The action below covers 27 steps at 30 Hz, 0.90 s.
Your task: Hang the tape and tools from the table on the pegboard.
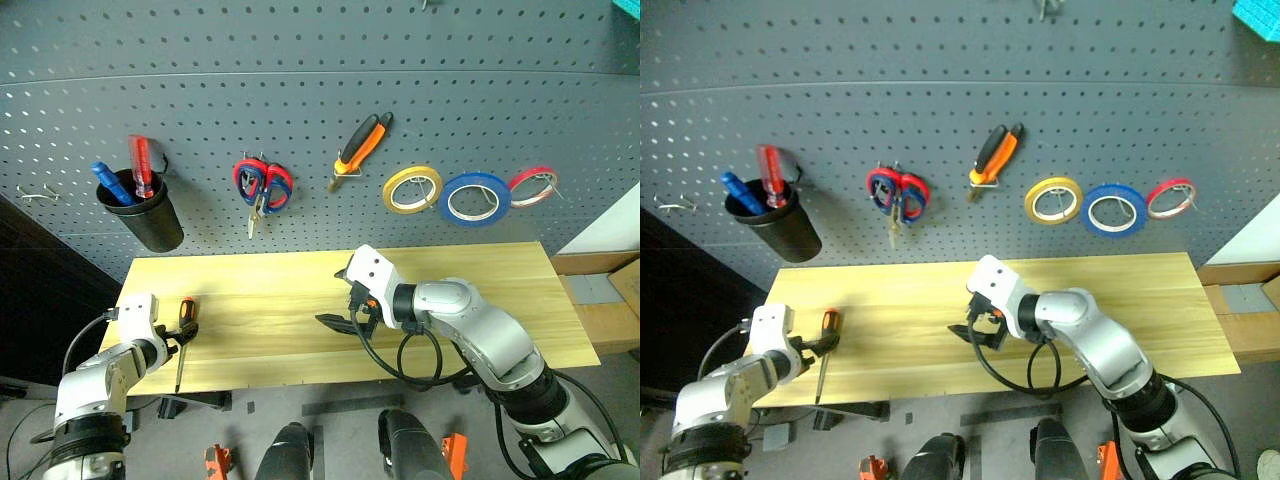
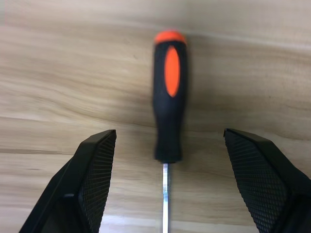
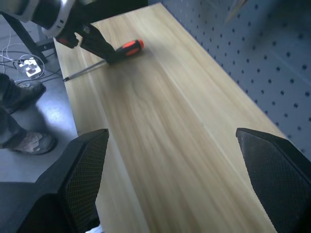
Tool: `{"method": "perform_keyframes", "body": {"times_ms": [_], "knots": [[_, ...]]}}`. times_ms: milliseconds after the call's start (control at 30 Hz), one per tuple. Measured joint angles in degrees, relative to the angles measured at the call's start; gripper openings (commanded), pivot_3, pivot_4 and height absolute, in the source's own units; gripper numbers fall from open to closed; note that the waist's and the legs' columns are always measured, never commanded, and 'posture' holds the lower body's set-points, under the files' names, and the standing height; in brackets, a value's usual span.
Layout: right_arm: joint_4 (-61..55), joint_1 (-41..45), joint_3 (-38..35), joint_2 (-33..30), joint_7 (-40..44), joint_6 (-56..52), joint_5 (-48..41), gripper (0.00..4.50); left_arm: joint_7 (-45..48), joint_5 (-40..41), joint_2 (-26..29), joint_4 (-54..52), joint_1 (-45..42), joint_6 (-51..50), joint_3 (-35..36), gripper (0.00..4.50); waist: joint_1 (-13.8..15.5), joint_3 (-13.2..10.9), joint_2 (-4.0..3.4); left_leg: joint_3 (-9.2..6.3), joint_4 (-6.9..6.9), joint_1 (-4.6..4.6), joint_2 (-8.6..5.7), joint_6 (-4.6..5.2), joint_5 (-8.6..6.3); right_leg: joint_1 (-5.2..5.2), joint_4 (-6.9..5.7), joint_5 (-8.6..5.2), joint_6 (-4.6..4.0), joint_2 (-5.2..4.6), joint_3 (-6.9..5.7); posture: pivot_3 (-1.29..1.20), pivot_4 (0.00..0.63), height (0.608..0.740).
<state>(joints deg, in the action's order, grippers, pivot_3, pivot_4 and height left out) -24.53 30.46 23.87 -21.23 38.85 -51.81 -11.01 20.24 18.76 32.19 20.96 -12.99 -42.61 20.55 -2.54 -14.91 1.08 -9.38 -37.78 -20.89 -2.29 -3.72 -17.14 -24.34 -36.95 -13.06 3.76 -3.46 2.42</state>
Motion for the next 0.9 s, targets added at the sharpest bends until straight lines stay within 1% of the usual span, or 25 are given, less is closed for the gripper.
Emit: {"method": "perform_keyframes", "body": {"times_ms": [100,200,300,333,400,433,533,567,733,800,900], "knots": [[-0.17,0.38,-0.02,-0.39,0.11,-0.96,-0.71,4.50,-0.91,-0.62,-0.04,5.24,-2.80,0.52,-0.02,3.75,-0.62,-0.64,0.07,0.01,0.00,-0.04,0.00,0.00,0.00,-0.04,0.00,0.00,0.00,-0.01,0.00,-0.08,0.320,0.740],[-0.44,0.72,-0.08,-1.05,0.14,-2.09,-1.46,4.50,-1.07,-1.34,0.16,9.68,-6.13,1.99,0.05,3.75,-0.78,-0.82,-0.03,0.03,0.02,-0.04,-0.01,0.00,-0.01,-0.05,0.01,0.00,0.00,-0.04,0.00,-0.09,0.320,0.740],[-1.02,0.86,-0.10,-1.51,0.08,-2.90,-1.85,4.50,-1.06,-2.18,0.22,14.09,-8.91,4.06,0.01,3.18,-0.90,-0.91,-0.13,0.04,0.02,-0.04,-0.02,0.00,-0.01,-0.05,0.00,0.00,0.01,-0.05,0.01,-0.09,0.317,0.740],[-1.26,0.93,-0.11,-1.77,0.07,-3.33,-2.04,4.50,-1.01,-2.60,0.29,15.67,-9.82,4.90,-0.07,2.90,-0.92,-0.93,-0.16,0.05,0.02,-0.04,-0.02,0.00,-0.01,-0.05,0.00,-0.01,0.01,-0.05,0.01,-0.10,0.314,0.740],[-1.36,1.04,-0.13,-2.18,0.04,-3.99,-2.54,4.50,-0.69,-3.21,0.31,17.20,-10.63,5.82,-0.23,2.19,-0.95,-0.94,-0.18,0.05,0.02,-0.03,-0.02,0.00,-0.01,-0.04,-0.01,-0.01,0.02,-0.06,0.01,-0.10,0.304,0.740],[-1.37,1.05,-0.15,-2.23,0.02,-4.13,-2.67,4.50,-0.60,-3.28,0.31,17.32,-10.71,5.84,-0.26,1.96,-0.96,-0.94,-0.19,0.05,0.02,-0.03,-0.02,0.00,-0.01,-0.04,-0.01,-0.01,0.02,-0.05,0.01,-0.10,0.299,0.740],[-1.37,1.25,-0.40,-2.20,-0.16,-4.41,-3.56,4.50,0.38,-3.40,0.26,15.31,-8.91,6.00,-0.58,1.04,-1.27,-0.93,-0.19,0.05,0.02,-0.03,-0.02,0.00,-0.01,-0.04,0.00,-0.01,0.02,-0.09,0.03,-0.09,0.280,0.740],[-1.37,1.31,-0.53,-2.16,-0.18,-4.40,-3.69,4.50,0.53,-3.49,0.21,14.43,-7.92,6.30,-0.87,0.94,-1.31,-0.91,-0.18,0.05,0.02,-0.02,-0.02,0.00,-0.01,-0.04,0.00,-0.01,0.02,-0.10,0.03,-0.09,0.268,0.740],[-1.39,0.87,-1.33,-3.23,0.21,0.29,-3.66,4.50,0.11,-5.03,-1.25,3.13,1.40,9.80,-3.45,0.94,-1.51,-0.85,-0.11,0.08,0.05,-0.05,-0.03,-0.05,-0.03,-0.07,0.06,-0.01,0.03,-0.21,0.06,-0.08,0.233,0.740],[-1.75,-0.61,-1.72,-3.92,0.76,4.33,-3.46,4.50,-1.12,-6.00,-2.43,-1.81,5.03,10.66,-4.17,0.94,-1.50,-0.79,-0.05,0.10,0.08,-0.05,-0.04,-0.07,-0.05,-0.08,0.09,-0.02,0.04,-0.24,0.07,-0.07,0.215,0.740],[-1.78,-3.47,-3.06,-4.88,2.67,14.70,-3.00,4.50,-5.02,-7.88,-5.74,-11.44,12.27,14.91,-4.47,0.94,-1.37,-0.64,0.21,0.12,0.08,-0.16,-0.03,-0.12,-0.06,-0.16,0.13,-0.02,0.05,-0.30,0.08,-0.07,0.194,0.740]]}}
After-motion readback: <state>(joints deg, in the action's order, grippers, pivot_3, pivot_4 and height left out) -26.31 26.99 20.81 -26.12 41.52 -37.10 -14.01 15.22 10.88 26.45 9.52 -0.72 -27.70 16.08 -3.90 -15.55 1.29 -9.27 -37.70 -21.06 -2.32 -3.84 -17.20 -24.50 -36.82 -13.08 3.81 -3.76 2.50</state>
